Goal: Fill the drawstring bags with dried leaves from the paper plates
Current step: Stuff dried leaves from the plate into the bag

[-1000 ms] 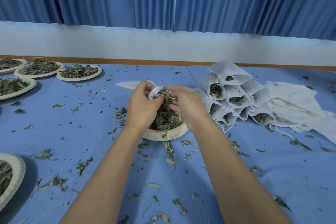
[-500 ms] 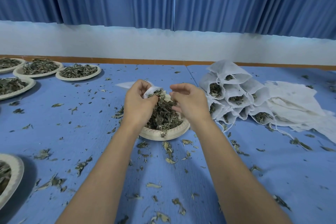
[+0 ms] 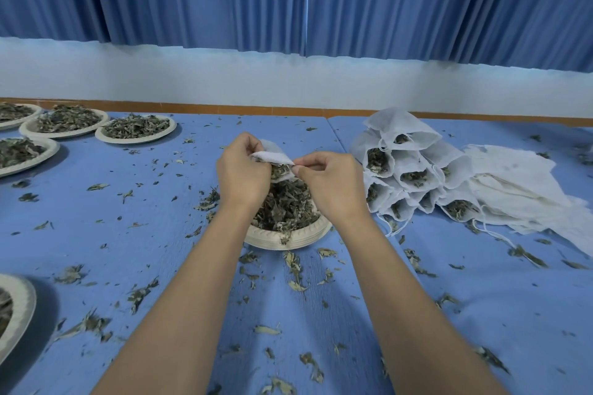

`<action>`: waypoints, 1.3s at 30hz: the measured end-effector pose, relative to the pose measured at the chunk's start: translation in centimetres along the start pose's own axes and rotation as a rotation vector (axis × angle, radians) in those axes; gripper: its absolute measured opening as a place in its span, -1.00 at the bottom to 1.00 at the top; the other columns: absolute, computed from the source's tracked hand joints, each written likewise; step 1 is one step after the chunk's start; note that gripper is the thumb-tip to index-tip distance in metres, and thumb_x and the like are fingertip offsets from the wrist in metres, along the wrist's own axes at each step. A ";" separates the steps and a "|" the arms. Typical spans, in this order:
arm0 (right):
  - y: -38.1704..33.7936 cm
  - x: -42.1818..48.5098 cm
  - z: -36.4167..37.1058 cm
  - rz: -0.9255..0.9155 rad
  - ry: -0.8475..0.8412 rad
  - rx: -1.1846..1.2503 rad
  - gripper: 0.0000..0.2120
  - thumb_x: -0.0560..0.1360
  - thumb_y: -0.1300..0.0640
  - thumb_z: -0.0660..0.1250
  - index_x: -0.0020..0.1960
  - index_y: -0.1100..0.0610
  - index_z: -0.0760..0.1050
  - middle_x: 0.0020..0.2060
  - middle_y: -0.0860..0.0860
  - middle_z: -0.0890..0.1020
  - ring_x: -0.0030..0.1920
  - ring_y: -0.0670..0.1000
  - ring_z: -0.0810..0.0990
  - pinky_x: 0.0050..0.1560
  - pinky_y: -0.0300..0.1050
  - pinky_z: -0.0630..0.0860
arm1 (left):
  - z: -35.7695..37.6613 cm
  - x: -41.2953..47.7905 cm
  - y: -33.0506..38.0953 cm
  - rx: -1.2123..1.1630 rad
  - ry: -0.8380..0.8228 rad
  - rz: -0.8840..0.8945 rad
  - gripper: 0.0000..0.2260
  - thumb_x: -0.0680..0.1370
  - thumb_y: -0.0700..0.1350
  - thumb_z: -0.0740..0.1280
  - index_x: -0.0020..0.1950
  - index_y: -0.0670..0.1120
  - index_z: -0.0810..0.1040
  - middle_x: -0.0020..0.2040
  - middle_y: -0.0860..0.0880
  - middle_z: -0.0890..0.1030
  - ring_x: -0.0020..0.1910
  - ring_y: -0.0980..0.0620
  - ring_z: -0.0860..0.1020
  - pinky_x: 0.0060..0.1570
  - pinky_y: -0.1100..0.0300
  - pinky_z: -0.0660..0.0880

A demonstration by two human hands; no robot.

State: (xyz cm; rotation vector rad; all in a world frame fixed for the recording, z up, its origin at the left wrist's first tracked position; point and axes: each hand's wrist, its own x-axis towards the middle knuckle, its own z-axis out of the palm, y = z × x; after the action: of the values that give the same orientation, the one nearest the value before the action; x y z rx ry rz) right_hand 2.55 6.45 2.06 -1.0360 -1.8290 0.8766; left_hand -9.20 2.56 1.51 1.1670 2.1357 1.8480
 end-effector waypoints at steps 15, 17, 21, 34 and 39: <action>-0.2 -0.3 0.8 0.069 0.053 0.130 -0.90 0.50 0.26 0.34 -0.15 0.11 0.57 -0.30 0.05 0.65 -0.21 0.07 0.68 -0.08 0.10 0.62 | -2.5 -0.1 0.7 -0.361 -0.469 -0.284 -0.84 0.50 -0.27 0.31 -0.10 -0.06 0.37 -0.21 -0.05 0.49 -0.32 0.13 0.55 -0.08 0.16 0.52; -0.3 -0.3 0.8 0.074 0.052 0.143 -0.90 0.49 0.27 0.35 -0.17 0.11 0.57 -0.32 0.05 0.64 -0.23 0.07 0.68 -0.10 0.09 0.63 | -2.3 -0.4 0.4 -0.181 -0.479 -0.181 -0.69 0.41 -0.19 0.48 -0.06 0.01 0.36 -0.17 0.05 0.49 -0.28 0.18 0.52 -0.20 0.29 0.47; -0.5 -0.5 0.8 0.072 0.017 0.135 -0.91 0.49 0.25 0.35 -0.16 0.11 0.56 -0.30 0.05 0.65 -0.20 0.04 0.67 -0.07 0.02 0.63 | -1.8 -0.7 -0.3 -0.134 -0.324 -0.078 -0.71 0.41 -0.16 0.50 -0.14 0.01 0.39 -0.24 0.04 0.48 -0.26 0.02 0.52 -0.35 0.30 0.43; -0.5 -0.4 0.5 0.019 0.021 0.036 -0.93 0.51 0.19 0.35 -0.13 0.07 0.57 -0.30 -0.04 0.62 -0.21 -0.05 0.62 -0.16 -0.16 0.57 | -1.1 -0.4 0.0 -0.040 -0.140 -0.095 -0.78 0.45 -0.25 0.39 -0.21 -0.01 0.39 -0.29 0.01 0.45 -0.34 0.04 0.42 -0.42 0.32 0.36; -0.4 -0.4 0.7 0.045 0.049 0.073 -0.94 0.53 0.22 0.32 -0.07 0.15 0.57 -0.22 0.07 0.64 -0.17 0.05 0.65 -0.06 0.06 0.61 | -2.0 -0.8 1.0 -0.426 -0.332 -0.293 -0.88 0.51 -0.29 0.28 -0.11 -0.08 0.44 -0.09 -0.06 0.50 -0.15 0.04 0.54 -0.11 0.14 0.56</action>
State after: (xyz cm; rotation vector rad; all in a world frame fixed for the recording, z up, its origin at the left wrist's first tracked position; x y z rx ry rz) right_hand 1.93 5.83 1.95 -1.0474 -1.7266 0.9295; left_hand -9.26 0.45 2.61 0.9262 1.5414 1.7163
